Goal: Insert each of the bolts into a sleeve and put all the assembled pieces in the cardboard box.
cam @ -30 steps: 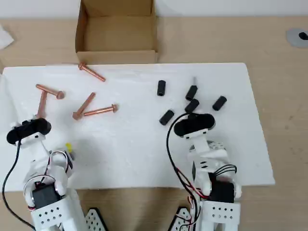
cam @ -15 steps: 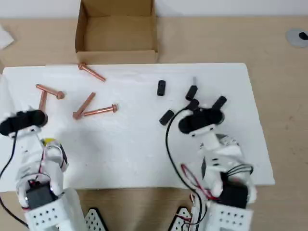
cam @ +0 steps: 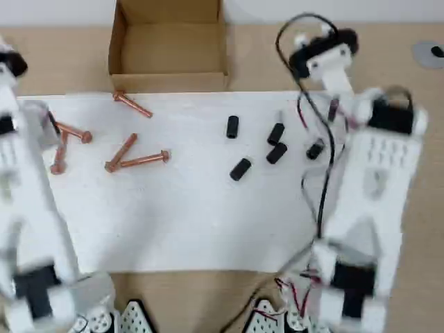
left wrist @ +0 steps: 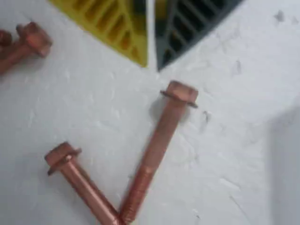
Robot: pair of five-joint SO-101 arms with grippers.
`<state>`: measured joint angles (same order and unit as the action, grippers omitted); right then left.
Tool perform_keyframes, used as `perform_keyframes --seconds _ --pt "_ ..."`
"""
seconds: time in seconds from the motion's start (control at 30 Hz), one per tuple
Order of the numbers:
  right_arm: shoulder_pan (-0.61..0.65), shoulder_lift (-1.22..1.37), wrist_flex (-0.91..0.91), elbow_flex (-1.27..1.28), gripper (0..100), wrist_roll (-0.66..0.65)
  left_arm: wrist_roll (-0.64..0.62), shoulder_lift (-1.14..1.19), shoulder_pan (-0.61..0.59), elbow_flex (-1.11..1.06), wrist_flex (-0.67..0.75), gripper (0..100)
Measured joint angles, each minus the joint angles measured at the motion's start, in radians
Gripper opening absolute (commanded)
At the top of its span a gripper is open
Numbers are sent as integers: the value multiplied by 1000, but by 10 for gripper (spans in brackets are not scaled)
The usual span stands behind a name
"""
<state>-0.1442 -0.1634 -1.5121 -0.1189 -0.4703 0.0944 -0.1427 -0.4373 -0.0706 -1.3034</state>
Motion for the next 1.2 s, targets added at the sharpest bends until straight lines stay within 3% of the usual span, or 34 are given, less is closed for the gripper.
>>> perform_keyframes --seconds 0.23,0.5,0.83,1.2 --pt "49 359 -195 -388 12 0 -46 391 152 514 -175 13" --pt "49 488 -236 -446 12 -2 -256 631 339 779 -183 16" --pt "49 531 -252 -450 13 -2 -601 919 351 936 -170 83" --pt "31 532 -252 -388 13 -2 -624 1060 351 1091 -169 86"
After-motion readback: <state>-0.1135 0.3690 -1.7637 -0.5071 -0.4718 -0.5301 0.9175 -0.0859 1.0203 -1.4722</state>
